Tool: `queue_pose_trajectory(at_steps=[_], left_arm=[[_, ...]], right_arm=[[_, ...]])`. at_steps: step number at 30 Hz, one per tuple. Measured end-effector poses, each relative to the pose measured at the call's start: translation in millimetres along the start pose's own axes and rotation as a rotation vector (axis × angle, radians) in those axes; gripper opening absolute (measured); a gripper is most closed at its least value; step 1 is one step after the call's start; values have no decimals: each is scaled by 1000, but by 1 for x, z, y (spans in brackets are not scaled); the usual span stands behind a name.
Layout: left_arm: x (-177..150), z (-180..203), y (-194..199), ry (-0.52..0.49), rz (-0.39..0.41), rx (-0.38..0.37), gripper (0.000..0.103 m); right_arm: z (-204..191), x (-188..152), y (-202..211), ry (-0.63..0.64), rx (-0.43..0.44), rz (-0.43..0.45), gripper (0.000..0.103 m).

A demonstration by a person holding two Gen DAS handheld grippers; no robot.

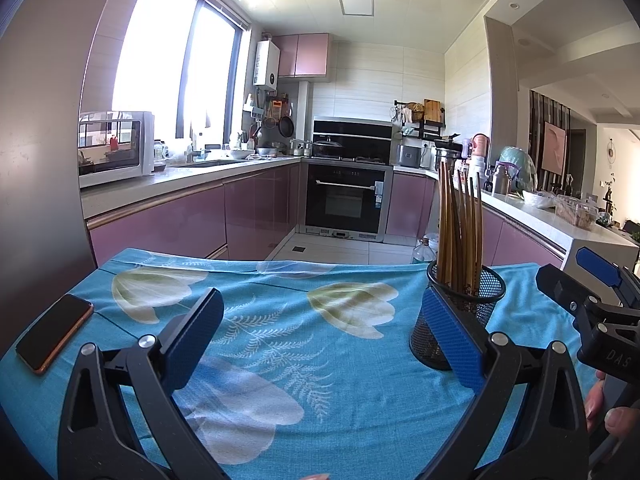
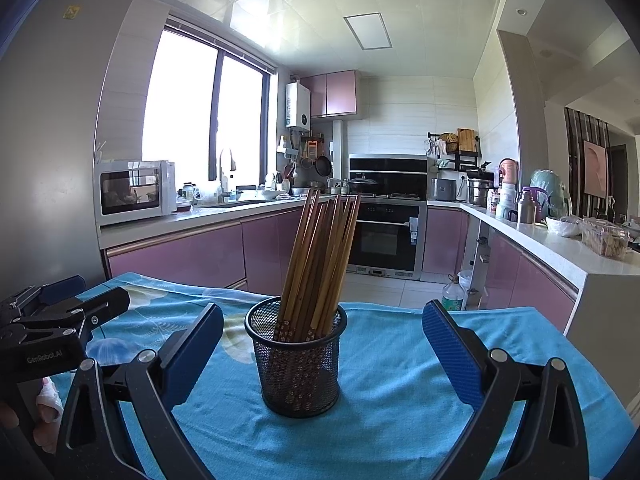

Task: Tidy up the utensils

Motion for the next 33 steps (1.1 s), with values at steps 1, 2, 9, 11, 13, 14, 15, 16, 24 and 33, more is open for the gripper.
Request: queue_pose_trajectory(at_steps=[1,2,9,11,13,14,15,16,24,33], left_arm=[[-1,0,0,0,0,0,98],[-2,1,0,0,0,0,98],[-1,1,-1,-1,-2,-1,98],[-2,2,-1,0,-2,-3,98],[-2,3,-1,-1,-2,-3,98],[-3,3,-1,-1,-2,-3,98],[-3,3,-1,1,-1,-4,98],[-3,3,-1,0,-2,-4,98],[-2,3,-1,0,-3,-2,98],[-2,3,-1,1,-2,-2,98]], right_arm=[[-1,0,0,0,0,-1,96],[0,0,0,1,0,-1,96],[0,0,0,-1,1,-4,96],[0,0,0,-1,0,-2,96],[-1,0,0,-2,2,-3,96],[0,0,0,-1,1,-2,96],[-1,0,0,-1,2,-3,96],[-1,0,0,-2,3,-4,96],[-1,1,-1,-4,0,-6,96],[-2,2,-1,-6,0,-5,96]])
Point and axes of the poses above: each gripper's, at about its wrist camera, not at the fingertips, and y roughly against the way its jaws point, z to its right, x to its top, the point moved 6 cm from there along -y, roughly the way its jaws point, and after that the axes turned 7 degrees about z, right-handed, at the moved point
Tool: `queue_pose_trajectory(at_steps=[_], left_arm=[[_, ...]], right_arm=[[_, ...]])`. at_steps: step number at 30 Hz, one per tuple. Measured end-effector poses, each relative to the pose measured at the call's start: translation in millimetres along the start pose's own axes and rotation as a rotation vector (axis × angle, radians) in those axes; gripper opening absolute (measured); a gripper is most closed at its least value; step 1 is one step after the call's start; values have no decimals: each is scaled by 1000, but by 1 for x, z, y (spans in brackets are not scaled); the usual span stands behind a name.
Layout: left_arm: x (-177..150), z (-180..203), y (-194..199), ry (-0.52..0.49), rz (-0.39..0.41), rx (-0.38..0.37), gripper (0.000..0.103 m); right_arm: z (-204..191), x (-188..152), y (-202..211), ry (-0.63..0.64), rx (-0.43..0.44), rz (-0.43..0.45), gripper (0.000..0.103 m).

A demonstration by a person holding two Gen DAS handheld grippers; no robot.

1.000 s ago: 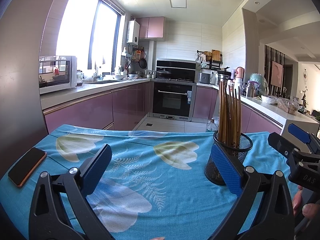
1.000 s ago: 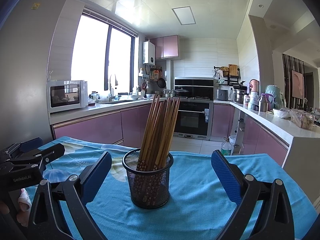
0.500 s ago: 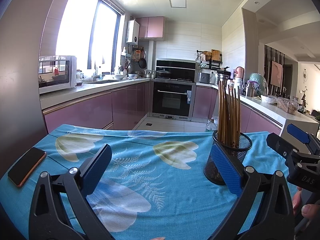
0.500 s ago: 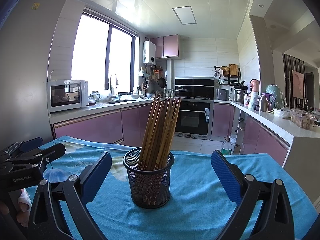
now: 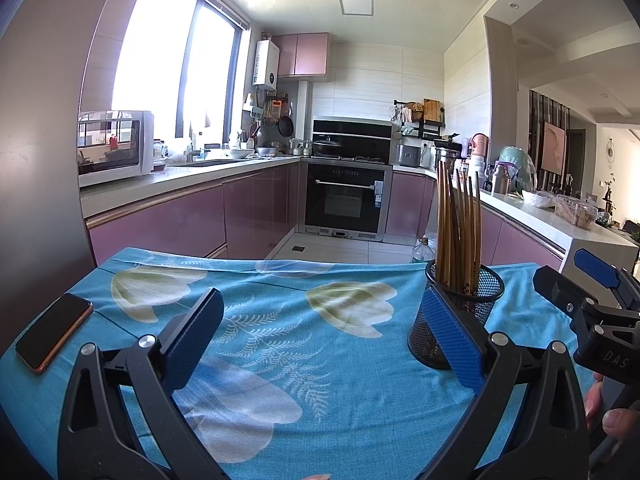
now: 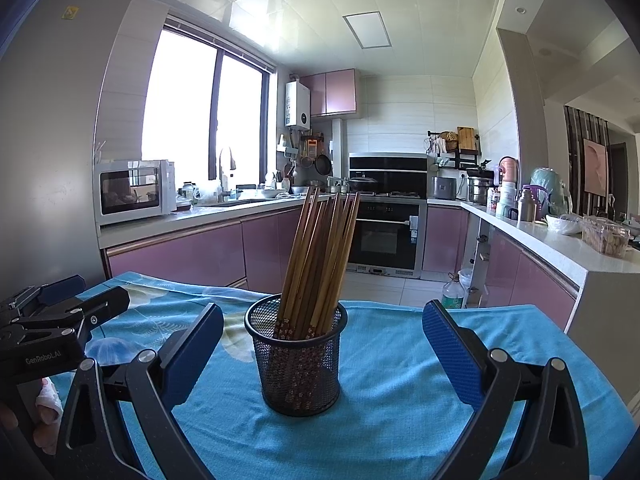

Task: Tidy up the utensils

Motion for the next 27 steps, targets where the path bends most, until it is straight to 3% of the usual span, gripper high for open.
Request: queue_pose_trajectory(at_steps=[21,25,27], left_arm=[[2,4,5,-25,11,-5,98],[-3,-3,-2,-2,-51,8,98],[-9,-11,-9,13,-104,21,98]], right_arm=[[-1,-4,2,-4,5,-8,96],[5,-9,-2,-11,16,-54,96],[20,-17,-9,6,-21,-112,96]])
Point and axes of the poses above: each gripper's, at about its wrist camera, not at the fingertips, and y roughly against the way its jaws point, z to its right, x to its top, the point moved 6 cm from there along -y, roughly the way its jaws point, and after that the axes turned 7 degrees about z, right-handed, at the moved point
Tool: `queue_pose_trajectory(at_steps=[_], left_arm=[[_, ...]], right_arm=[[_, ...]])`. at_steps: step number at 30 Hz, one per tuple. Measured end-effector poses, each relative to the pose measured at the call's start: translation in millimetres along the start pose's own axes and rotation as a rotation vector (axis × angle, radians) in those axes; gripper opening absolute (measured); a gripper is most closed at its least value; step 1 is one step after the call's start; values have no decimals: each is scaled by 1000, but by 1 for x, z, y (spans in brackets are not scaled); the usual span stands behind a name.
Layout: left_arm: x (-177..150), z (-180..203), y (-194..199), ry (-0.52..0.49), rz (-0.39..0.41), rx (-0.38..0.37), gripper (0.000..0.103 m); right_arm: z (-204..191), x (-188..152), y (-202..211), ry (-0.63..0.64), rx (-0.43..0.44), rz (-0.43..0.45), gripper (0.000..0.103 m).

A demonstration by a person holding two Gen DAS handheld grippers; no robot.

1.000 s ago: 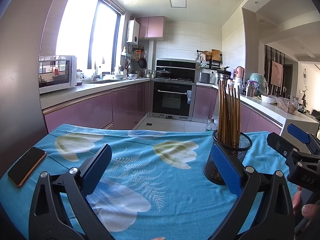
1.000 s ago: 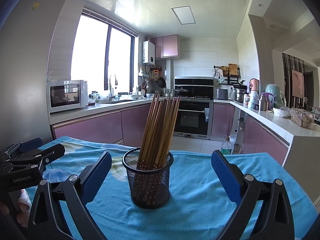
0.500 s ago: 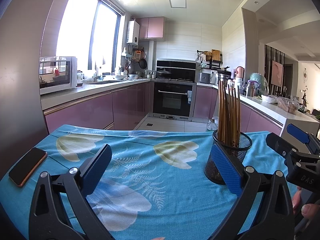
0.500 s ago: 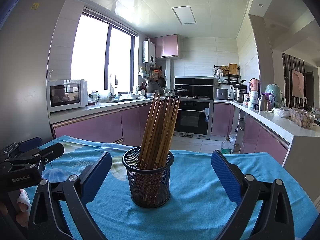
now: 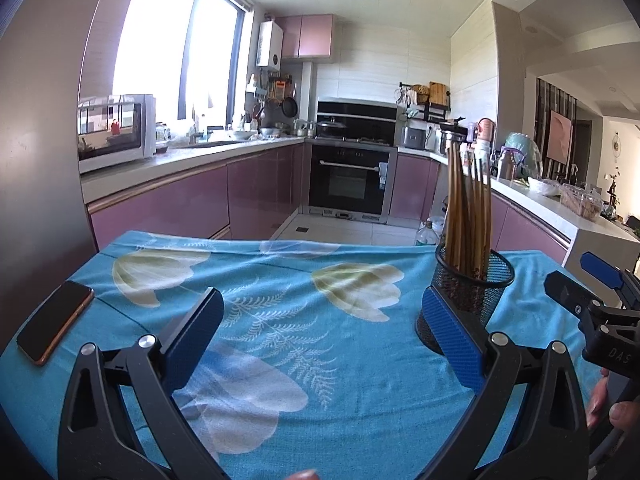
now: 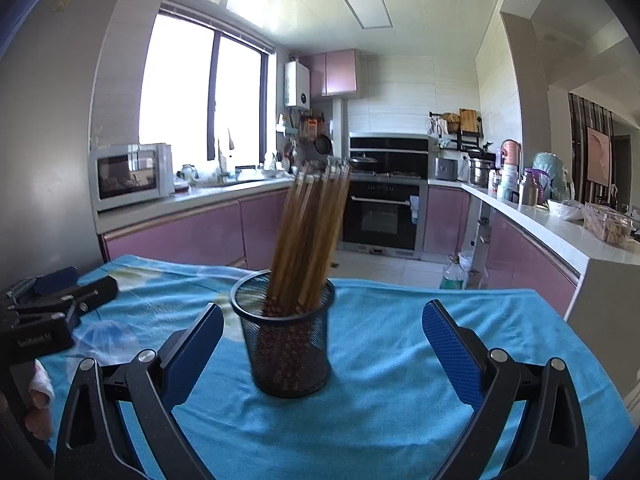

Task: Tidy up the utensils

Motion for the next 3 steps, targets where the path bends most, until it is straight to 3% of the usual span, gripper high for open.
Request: queue_pose_trajectory(at_steps=[3], left_arm=[[-8,-15,-14,0,-72,30,98]], right_arm=[[41,-21,-19,17,-117,-148,96]])
Point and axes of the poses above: each gripper's, at about its wrist camera, not at the fingertips, and y roughly against the way its jaws point, z to its right, x to its top, the point moved 6 cm from there along -y, roughly the way its jaws point, and after that the axes turned 7 degrees about z, right-handed, at the moved point
